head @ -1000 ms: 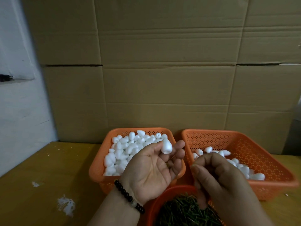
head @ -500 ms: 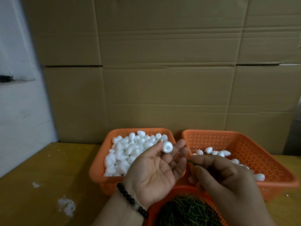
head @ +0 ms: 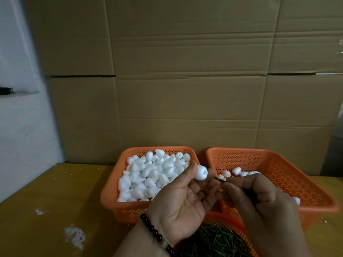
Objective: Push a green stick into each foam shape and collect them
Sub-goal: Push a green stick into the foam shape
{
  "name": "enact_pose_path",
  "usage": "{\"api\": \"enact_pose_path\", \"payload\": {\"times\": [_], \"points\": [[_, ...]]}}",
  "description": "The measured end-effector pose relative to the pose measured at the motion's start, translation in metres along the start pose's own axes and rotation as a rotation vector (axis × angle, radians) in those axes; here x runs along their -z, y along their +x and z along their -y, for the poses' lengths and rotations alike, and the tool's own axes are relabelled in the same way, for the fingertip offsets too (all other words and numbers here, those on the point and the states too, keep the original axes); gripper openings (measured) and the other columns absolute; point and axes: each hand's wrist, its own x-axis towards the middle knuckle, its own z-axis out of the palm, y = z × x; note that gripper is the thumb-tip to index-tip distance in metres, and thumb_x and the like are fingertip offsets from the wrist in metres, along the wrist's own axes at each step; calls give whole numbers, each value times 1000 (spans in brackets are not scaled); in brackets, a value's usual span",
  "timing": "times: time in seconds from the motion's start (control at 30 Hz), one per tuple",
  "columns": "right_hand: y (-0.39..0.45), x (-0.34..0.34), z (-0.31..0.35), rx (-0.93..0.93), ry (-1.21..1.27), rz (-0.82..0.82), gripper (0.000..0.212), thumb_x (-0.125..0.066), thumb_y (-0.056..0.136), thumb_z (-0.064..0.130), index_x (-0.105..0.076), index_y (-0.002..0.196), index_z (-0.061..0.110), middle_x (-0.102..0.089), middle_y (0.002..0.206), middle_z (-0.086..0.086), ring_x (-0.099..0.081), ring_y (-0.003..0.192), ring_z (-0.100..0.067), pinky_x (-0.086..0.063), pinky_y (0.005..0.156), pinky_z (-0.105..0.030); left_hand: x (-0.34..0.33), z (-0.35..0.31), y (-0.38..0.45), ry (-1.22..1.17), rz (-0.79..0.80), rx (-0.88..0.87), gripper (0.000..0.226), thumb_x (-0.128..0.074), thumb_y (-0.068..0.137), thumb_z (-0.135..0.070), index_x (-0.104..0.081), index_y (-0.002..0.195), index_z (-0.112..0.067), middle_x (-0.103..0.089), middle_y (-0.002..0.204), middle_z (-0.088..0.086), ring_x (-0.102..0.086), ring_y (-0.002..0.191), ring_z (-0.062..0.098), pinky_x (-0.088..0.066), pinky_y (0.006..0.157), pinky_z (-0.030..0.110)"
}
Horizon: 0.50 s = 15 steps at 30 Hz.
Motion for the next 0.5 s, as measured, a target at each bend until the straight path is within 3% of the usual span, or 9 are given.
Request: {"api": "enact_pose_path", "payload": {"times": [0.13,0.27,0.5], "points": [[1,-1,3,32,-40,3,10,-65,74,26,-64,79,34,-69,82,23,-66,68,5,-48,60,-6,-3,3,-3,0,9,11,23,-75,67,-19,-73,73,3,-65,76,15,-66,67,23,-58,61,33],[2,-2,5,65,-85,13,20,-73,77,23,-61,79,39,-66,89,28,-63,71,10,-44,61,-1,-3,5,-3,19,2,11,22,-75,67,-18,-73,72,3,-65,75,15,-65,64,22,-58,61,31],[0,-2,2,39,-94,25,17,-66,74,24,-59,75,40,-66,87,28,-64,69,10,-45,61,-3,-2,8,-4,79,7,-12,18,-74,71,-17,-74,72,1,-66,76,15,-66,65,22,-58,63,30]]}}
